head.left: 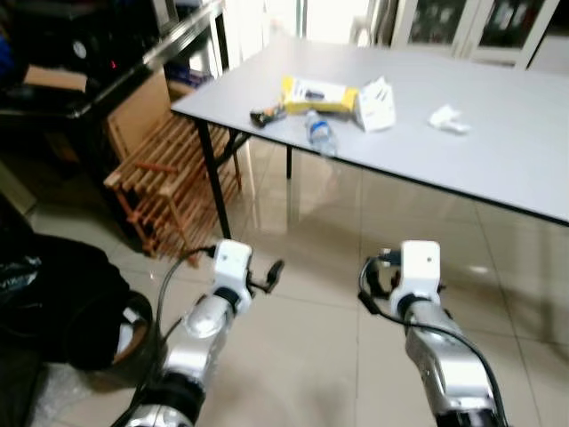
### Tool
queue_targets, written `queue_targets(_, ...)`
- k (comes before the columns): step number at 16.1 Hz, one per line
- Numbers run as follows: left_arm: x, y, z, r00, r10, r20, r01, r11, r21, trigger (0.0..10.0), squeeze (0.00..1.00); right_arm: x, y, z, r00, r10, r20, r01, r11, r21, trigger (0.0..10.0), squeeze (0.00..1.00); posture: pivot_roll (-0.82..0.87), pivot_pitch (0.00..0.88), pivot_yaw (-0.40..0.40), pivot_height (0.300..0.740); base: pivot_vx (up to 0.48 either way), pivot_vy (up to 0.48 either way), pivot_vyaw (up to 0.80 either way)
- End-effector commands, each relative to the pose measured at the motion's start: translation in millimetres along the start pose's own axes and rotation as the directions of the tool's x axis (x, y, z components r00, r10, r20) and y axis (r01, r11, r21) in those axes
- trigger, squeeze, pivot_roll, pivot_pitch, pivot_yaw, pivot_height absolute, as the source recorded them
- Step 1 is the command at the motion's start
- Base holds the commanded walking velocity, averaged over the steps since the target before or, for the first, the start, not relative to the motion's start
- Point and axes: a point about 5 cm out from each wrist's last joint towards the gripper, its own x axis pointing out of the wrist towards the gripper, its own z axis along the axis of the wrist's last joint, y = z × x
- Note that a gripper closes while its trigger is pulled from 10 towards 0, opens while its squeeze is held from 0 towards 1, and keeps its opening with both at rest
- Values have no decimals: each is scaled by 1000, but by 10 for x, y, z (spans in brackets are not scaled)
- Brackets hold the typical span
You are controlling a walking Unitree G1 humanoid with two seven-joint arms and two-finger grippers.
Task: Picking trash to rubbish bin
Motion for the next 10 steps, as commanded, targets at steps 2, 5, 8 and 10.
queue_targets(2,6,86,60,999,28,16,-28,1000,10,10000,0,15,75,58,999,11,31,-10,1000,-26,10000,0,-84,48,41,740,0,0,0)
queue_targets(5,49,50,131,999,15,38,-15,1000,6,10000,0,36,61,75,1000,-1,29,1,1000,-22,10000,0,-92,42,38,740,0,0,-138)
queue_targets(8,83,27,205,998,10,61,-9,1000,-3,10000,0,48,44,84,1000,-5,29,6,1000,-15,10000,0,-90,39,36,740,0,0,-781)
queue_targets(10,93,17,237,997,5,71,-5,1000,-2,10000,0,51,53,94,999,-2,34,3,1000,-16,10000,0,-90,39,36,740,0,0,-691)
